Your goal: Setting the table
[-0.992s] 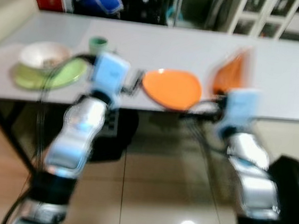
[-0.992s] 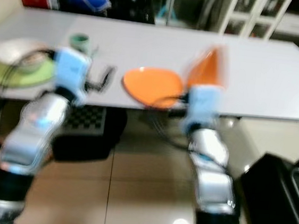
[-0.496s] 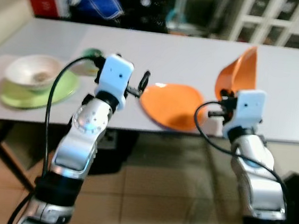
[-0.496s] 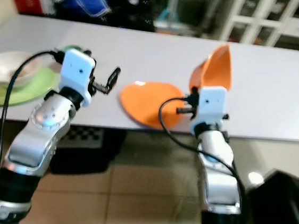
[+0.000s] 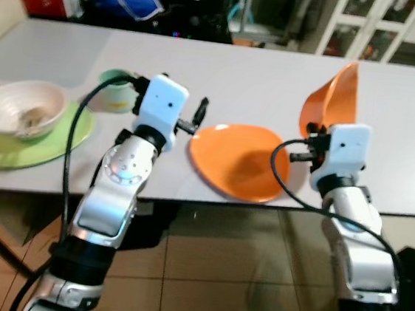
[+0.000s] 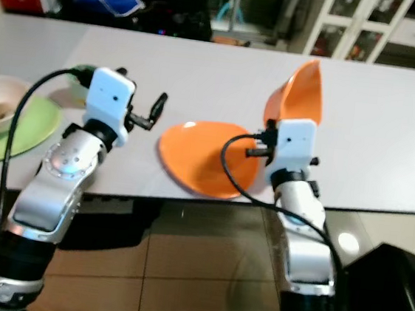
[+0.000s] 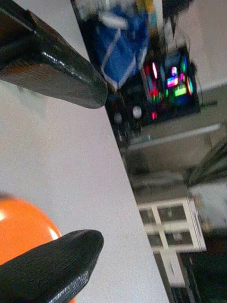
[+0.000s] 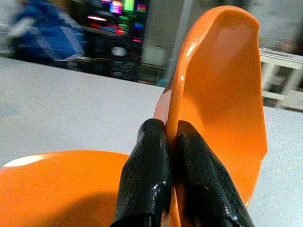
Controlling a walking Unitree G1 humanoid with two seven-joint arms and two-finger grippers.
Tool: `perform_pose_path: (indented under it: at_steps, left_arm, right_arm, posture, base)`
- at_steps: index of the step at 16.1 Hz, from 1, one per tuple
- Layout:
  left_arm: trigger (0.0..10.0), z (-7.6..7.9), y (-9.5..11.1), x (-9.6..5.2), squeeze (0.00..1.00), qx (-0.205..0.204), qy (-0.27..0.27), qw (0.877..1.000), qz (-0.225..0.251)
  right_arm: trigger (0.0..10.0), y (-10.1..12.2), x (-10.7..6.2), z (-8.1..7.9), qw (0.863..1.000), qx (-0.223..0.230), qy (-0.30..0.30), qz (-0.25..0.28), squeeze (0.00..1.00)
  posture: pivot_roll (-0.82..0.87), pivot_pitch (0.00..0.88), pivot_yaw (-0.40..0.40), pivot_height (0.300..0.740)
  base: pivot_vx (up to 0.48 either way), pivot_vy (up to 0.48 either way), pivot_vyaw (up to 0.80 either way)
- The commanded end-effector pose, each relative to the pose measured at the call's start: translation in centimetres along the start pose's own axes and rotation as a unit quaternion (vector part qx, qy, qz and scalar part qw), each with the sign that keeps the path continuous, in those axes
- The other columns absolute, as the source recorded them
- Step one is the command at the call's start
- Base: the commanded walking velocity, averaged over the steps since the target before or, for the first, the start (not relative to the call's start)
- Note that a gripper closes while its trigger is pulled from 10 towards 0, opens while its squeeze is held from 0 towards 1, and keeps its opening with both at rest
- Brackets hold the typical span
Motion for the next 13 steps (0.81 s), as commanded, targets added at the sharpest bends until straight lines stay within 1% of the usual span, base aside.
perform_pose_path:
  at_steps: [1,13]
  left_arm:
    - [10.0,-0.01,0.24,-0.03,0.00,0.003,0.000,1.000,0.000]
    - [10.0,0.22,0.03,-0.42,0.00,0.002,0.003,1.000,-0.011]
  right_arm:
    - [10.0,1.65,0.10,-0.18,1.000,-0.004,0.005,0.031,0.00]
    - [10.0,1.52,-0.16,-0.19,1.000,-0.007,0.014,0.020,0.00]
  posture:
    - [0.01,0.000,-0.032,0.740]
    - [0.01,0.000,-0.056,0.740]
  base:
    - [0.000,0.000,0.00]
    - [0.000,0.000,0.00]
Point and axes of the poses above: a point about 5 cm out from each wrist's last joint towards the gripper, its own x axis pointing out of the wrist towards the gripper, its own y axis along the axis of the wrist's last joint, z = x × y, the point moved 3 cm from there along x, pointing out of the wrist towards the gripper, and after that the axes turned 7 degrees about x, right-handed, at the moved point
